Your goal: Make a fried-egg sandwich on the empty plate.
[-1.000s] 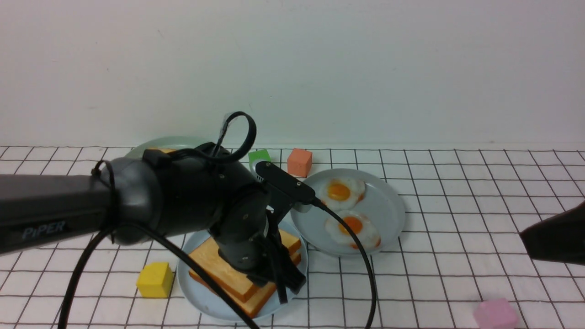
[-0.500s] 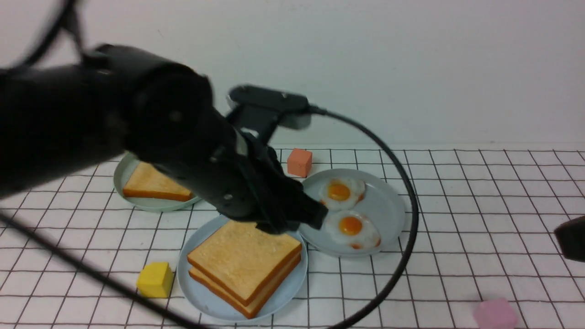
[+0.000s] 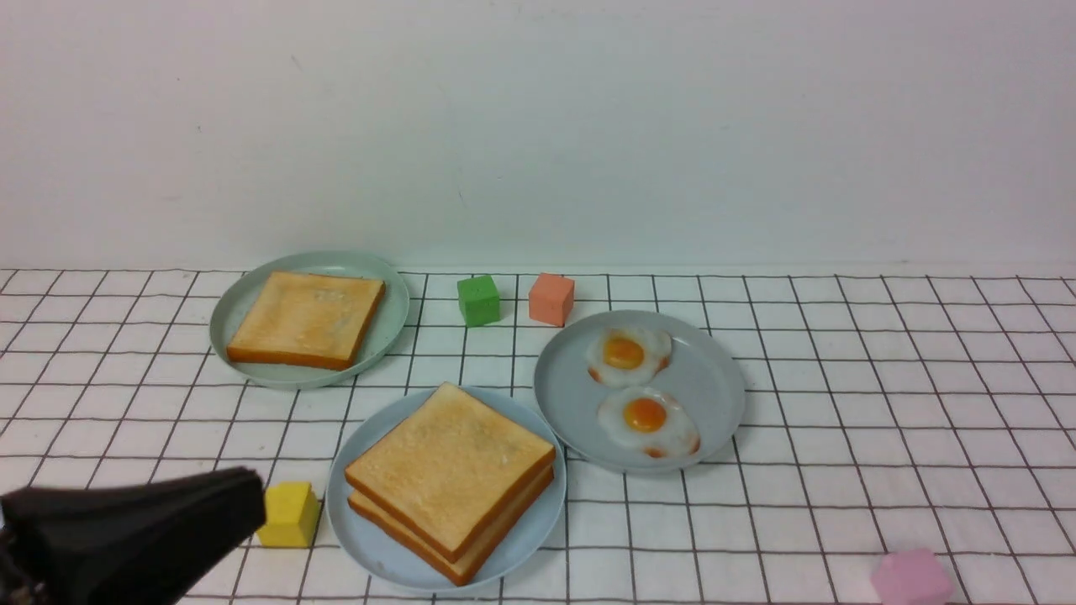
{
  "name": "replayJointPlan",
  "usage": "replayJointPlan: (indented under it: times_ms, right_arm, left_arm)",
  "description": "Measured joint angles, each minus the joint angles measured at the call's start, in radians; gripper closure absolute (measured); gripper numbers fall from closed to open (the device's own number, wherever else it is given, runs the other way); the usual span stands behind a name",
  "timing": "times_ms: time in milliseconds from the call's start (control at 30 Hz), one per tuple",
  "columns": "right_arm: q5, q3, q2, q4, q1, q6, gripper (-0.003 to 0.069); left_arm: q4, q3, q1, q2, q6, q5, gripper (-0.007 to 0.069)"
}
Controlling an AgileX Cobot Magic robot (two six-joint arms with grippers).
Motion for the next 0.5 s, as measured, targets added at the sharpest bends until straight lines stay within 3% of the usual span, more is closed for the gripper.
replayJointPlan:
  times_ms: [67,233,500]
  right_arm:
    - [-0.008,0.052,-0.069,-0.021,0.0,0.054,0.0604]
    - [-0.086,0.138,-0.153,-0.048,0.0,0.108,0.0604]
    - [-0.505,0.334,-0.181,-0.091,0.0,0.136,0.0613]
  left_arm:
    - [-0.004,0.106,0.0,-0.103,0.0,-0.095,0.0638]
    - [-0.007,0.219,0.0,-0.248,0.0,-0.164,0.0638]
    - [-0.008,0.309,0.0,-0.293,0.0,-0.148,0.0638]
